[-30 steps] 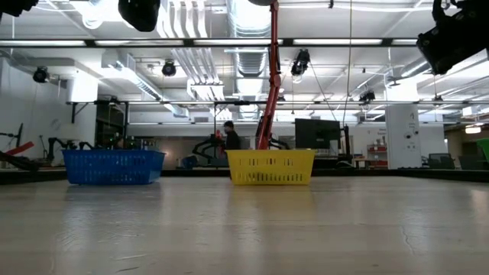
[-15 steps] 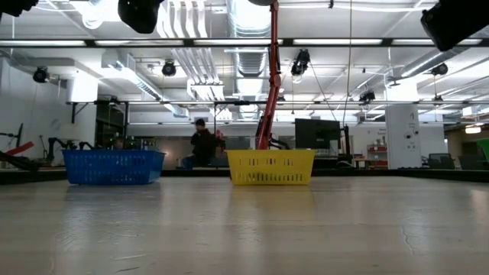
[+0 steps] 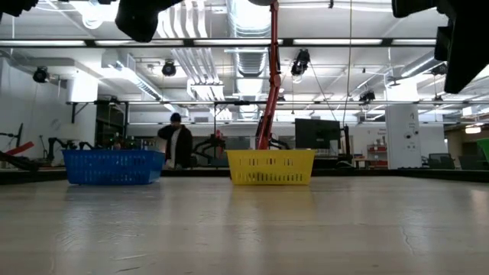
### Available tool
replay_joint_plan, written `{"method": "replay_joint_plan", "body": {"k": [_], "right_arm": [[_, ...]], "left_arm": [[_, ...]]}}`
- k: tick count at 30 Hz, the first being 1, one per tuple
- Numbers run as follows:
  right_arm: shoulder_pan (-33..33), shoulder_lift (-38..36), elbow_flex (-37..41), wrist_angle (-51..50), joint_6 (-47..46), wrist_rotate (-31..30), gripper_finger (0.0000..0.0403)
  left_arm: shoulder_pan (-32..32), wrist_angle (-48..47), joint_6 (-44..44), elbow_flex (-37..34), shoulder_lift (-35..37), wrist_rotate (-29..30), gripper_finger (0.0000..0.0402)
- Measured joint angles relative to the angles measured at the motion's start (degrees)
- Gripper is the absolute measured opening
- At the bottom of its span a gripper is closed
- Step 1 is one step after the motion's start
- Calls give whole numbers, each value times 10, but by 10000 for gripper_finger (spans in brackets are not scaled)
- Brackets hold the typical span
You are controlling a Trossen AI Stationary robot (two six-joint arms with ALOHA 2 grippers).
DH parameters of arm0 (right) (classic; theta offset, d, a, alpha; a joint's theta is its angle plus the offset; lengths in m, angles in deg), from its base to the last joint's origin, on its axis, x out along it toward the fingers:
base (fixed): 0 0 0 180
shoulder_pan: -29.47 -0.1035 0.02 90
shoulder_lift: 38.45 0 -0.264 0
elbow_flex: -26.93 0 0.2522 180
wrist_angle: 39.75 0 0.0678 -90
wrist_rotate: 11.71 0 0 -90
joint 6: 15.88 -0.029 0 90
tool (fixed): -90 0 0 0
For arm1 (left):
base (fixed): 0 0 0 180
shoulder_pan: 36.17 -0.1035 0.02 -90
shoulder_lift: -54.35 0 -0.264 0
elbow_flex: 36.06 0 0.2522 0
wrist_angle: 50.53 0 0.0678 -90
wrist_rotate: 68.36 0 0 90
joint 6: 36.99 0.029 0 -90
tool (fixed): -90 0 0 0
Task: Pick and place Stapler, Stapler remover, tape
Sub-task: Put the blue tape into the green bin, then return to Home Position
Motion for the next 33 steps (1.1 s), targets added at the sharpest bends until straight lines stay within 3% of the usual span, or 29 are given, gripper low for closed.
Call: {"method": "replay_joint_plan", "body": {"k": [4,6,17,29,33], "right_arm": [[-10,1,3,-21,-49,30,28],[-17,1,5,-26,-77,51,15],[-24,1,55,-34,-150,93,8],[-23,1,80,-30,-148,95,8],[-26,-2,62,-29,-114,33,8]], "left_arm": [[0,-25,-22,0,0,0,188],[0,-30,-25,0,0,0,188],[0,-30,-26,0,0,0,188],[0,-30,-24,0,0,0,188],[0,-30,-20,0,0,0,188]]}}
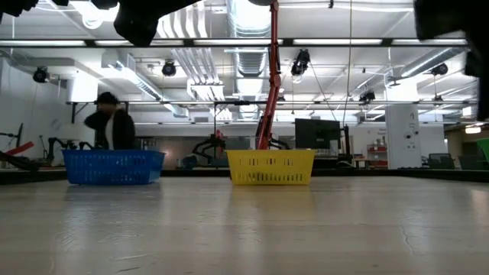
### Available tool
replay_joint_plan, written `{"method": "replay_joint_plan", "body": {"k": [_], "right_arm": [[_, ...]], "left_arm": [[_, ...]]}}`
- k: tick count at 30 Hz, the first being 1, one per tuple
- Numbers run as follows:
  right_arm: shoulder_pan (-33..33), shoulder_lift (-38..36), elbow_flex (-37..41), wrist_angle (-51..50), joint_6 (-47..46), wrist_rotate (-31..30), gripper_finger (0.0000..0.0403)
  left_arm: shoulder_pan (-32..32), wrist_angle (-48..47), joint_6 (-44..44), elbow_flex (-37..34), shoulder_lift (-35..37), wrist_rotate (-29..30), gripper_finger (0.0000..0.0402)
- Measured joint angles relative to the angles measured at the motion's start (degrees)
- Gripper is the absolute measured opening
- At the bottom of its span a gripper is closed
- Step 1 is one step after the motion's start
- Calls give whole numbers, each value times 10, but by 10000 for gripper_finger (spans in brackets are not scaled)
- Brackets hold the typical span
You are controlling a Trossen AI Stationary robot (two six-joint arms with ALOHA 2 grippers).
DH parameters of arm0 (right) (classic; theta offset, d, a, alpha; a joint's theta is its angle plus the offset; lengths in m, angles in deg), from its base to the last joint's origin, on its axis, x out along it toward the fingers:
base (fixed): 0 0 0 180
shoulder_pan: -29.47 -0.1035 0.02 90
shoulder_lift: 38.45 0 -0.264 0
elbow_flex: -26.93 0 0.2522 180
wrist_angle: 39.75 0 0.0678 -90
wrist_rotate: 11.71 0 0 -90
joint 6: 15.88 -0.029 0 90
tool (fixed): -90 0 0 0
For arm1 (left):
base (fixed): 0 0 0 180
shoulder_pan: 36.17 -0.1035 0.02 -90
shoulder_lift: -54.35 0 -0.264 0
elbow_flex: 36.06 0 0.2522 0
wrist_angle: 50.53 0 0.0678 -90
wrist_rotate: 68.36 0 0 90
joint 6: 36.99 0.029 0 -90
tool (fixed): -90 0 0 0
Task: Pick and place Stapler, Stapler remover, tape
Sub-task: Return to Home Position
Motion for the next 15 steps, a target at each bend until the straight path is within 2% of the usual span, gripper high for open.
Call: {"method": "replay_joint_plan", "body": {"k": [3,5,7,10,12,15], "right_arm": [[-5,0,-8,32,51,-100,8],[-3,0,-7,78,96,-125,8],[-3,0,-5,118,151,-158,8],[-3,0,7,205,245,-244,8],[-1,0,23,296,318,-299,8],[18,2,66,495,453,-302,8]], "left_arm": [[0,-9,15,0,9,0,179],[-1,-27,19,0,21,-5,160],[-1,-50,19,0,22,-10,128],[-4,-58,17,-11,21,-60,60],[-11,-41,15,-20,21,-107,18],[-34,-17,31,-39,21,-157,11]]}}
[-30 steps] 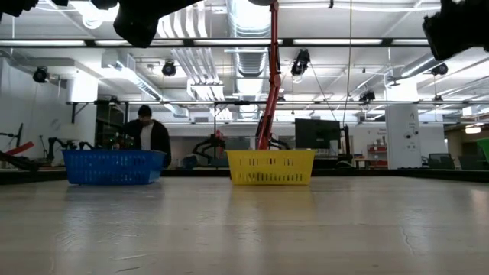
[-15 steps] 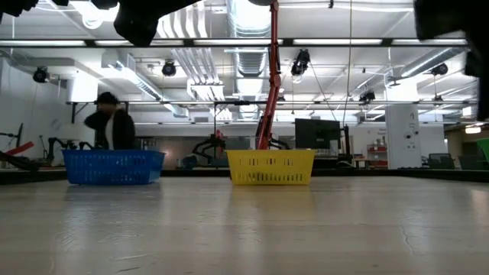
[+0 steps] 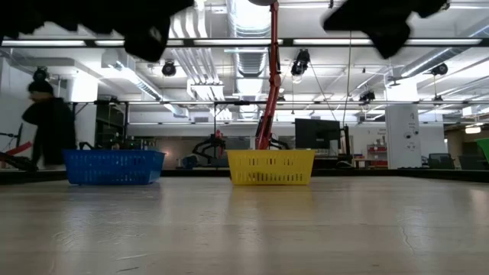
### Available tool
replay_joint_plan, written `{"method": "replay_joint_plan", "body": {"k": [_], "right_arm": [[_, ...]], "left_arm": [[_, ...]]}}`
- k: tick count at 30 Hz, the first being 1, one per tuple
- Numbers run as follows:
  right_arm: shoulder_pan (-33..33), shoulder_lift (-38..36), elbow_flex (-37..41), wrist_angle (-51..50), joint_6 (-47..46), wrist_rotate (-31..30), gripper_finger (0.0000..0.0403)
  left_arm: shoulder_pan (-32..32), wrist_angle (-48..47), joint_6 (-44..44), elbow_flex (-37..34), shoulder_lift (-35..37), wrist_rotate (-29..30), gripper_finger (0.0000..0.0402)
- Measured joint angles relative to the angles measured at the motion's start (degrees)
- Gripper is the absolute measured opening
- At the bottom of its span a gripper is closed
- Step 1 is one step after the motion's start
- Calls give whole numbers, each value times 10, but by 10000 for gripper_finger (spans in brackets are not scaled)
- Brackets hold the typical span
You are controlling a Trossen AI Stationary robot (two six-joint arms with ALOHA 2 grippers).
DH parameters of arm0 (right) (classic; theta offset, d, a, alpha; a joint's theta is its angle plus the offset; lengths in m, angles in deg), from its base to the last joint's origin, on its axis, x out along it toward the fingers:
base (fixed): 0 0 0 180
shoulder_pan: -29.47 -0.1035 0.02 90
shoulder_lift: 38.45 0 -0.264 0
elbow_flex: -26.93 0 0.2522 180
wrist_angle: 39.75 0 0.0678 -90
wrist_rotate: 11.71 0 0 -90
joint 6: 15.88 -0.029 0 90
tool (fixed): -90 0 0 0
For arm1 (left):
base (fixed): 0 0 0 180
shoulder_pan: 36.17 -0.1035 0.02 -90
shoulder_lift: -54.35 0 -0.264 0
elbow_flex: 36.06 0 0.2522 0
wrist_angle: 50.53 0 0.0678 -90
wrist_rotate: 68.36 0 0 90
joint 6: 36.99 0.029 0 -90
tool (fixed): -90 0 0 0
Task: Pick and place Stapler, Stapler remover, tape
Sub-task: Return to Home Position
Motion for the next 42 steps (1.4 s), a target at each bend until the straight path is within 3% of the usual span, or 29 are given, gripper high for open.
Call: {"method": "replay_joint_plan", "body": {"k": [5,8,11,16,25,30,34,42], "right_arm": [[33,-2,94,337,236,128,8],[35,-20,136,410,329,138,8],[35,-55,168,406,394,138,8],[32,-129,227,400,321,140,8],[28,-284,322,400,344,144,8],[30,-373,373,401,334,146,9],[56,-437,412,399,330,224,9],[85,-561,480,365,346,250,9]], "left_arm": [[-53,23,-24,-44,0,-10,5],[-72,56,-34,-78,3,-9,5],[-75,71,-34,-118,14,-11,13],[-74,112,-47,-198,78,-11,17],[-75,145,-47,-310,238,-9,10],[-75,138,-42,-326,309,-12,10],[-83,123,-21,-327,344,-97,10],[-93,62,-16,-327,398,-76,10]]}}
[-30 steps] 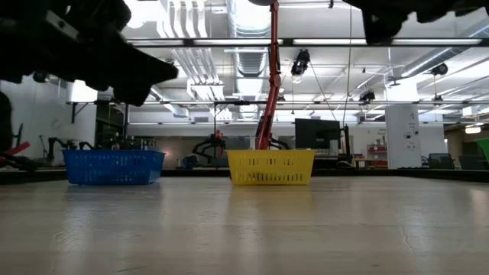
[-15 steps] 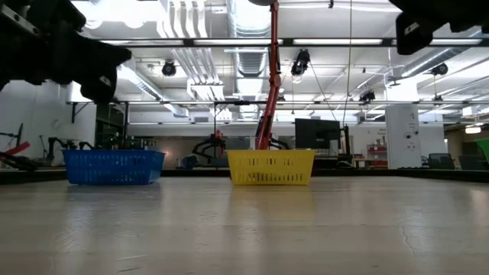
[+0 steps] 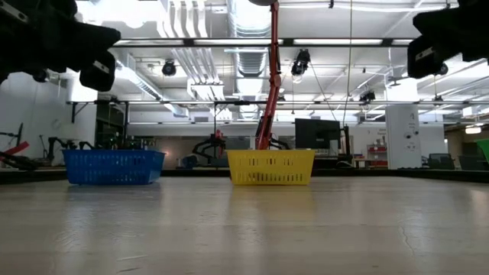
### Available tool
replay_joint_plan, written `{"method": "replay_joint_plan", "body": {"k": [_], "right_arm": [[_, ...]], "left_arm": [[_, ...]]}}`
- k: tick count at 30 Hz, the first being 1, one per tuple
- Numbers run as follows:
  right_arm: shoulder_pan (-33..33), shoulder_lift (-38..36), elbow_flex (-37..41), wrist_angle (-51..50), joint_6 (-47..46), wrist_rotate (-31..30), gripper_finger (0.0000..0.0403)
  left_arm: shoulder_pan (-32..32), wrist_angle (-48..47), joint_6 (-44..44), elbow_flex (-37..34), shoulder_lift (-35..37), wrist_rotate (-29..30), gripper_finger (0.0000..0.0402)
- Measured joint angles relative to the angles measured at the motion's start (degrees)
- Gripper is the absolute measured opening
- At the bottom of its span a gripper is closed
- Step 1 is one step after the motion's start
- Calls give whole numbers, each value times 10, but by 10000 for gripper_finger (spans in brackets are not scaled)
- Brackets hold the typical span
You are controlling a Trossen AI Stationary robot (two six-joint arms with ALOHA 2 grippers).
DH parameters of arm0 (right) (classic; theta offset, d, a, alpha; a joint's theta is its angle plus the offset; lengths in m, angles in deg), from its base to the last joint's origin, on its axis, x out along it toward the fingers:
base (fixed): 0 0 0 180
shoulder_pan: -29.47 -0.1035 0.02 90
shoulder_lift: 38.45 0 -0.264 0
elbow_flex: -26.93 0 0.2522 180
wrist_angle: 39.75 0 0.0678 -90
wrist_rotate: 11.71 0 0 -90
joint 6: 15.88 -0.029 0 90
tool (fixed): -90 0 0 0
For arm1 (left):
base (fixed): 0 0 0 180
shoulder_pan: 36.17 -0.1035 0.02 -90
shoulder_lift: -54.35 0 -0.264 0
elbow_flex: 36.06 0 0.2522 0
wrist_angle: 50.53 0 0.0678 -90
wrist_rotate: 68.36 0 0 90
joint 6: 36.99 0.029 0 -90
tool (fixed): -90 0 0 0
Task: Pick and place Stapler, Stapler remover, tape
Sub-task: Return to Home Position
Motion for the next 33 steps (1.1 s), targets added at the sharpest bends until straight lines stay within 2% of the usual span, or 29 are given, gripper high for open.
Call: {"method": "replay_joint_plan", "body": {"k": [7,18,24,33], "right_arm": [[0,-102,-1,-153,-30,-1,9],[3,-210,-1,-298,-47,-17,9],[3,-229,-1,-321,-53,-18,9],[3,-206,-1,-321,-30,-19,9]], "left_arm": [[-7,-70,6,0,62,-2,10],[-54,-203,6,-1,133,-10,10],[-54,-224,15,-1,169,-32,10],[-54,-233,14,-1,222,-60,10]]}}
